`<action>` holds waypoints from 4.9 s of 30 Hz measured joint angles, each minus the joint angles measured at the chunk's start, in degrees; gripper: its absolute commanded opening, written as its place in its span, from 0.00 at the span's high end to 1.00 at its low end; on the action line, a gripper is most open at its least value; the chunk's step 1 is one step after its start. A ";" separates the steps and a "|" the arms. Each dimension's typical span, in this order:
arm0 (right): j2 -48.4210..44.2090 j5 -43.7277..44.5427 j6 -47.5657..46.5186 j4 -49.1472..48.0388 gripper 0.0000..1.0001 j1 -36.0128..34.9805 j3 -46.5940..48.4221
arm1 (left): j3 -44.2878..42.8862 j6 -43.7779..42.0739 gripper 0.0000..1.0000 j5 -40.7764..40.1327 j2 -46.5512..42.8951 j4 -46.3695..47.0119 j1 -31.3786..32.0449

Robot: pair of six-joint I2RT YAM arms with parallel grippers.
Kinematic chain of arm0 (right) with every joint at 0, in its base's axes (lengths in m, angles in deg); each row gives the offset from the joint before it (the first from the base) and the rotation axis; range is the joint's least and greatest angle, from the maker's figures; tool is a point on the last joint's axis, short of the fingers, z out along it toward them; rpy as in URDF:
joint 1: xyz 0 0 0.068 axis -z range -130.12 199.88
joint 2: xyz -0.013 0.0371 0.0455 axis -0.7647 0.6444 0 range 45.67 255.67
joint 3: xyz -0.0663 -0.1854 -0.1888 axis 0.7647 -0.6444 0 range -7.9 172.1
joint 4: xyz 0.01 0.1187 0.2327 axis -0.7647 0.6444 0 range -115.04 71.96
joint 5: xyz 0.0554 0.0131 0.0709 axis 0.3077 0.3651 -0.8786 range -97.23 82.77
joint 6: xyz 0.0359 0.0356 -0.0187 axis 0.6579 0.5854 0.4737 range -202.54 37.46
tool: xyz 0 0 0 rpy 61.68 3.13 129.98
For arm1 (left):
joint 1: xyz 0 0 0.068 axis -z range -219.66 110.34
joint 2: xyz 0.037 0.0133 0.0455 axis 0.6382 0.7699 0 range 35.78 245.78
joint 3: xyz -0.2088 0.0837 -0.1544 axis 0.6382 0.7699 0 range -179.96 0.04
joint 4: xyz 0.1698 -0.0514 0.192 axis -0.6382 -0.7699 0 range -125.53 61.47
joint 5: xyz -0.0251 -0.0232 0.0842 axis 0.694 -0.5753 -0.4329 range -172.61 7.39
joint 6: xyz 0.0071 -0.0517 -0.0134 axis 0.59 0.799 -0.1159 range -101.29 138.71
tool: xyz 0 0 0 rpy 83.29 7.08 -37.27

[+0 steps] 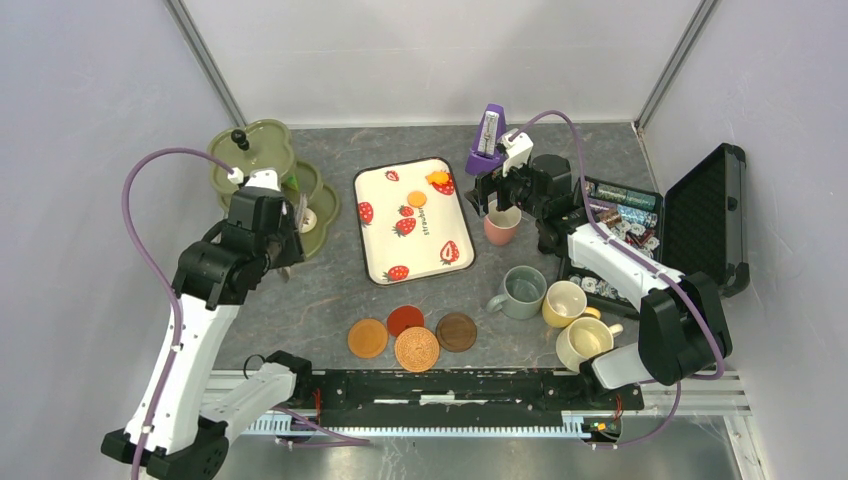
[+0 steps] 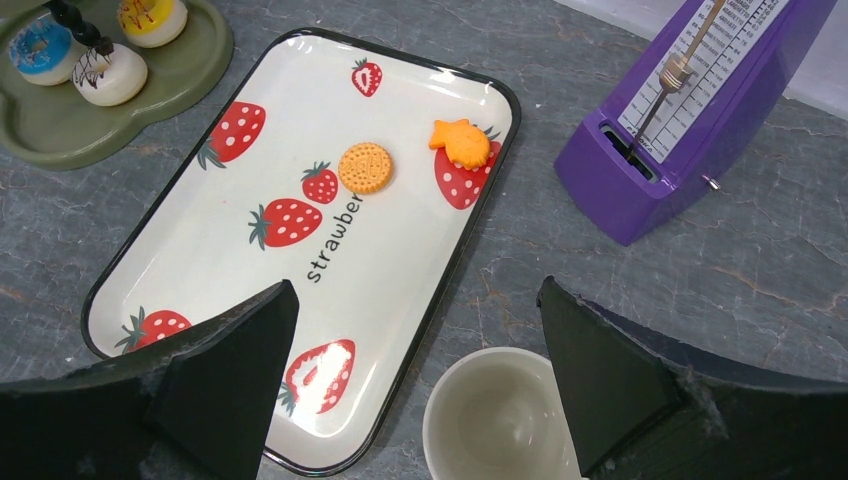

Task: Serve the afternoon tea

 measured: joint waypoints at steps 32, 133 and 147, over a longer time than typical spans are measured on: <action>0.31 0.35 -0.46 0.02 0.02 0.00 0.00 | 8.90 5.25 0.52 21.57 23.67 29.09 13.18; 2.73 1.68 -1.92 1.53 0.02 1.25 0.66 | -18.05 -1.88 0.61 -19.87 15.19 7.98 15.13; 2.73 1.05 -1.49 1.46 0.02 1.25 0.66 | -10.29 -5.25 0.60 -20.46 14.80 8.31 2.75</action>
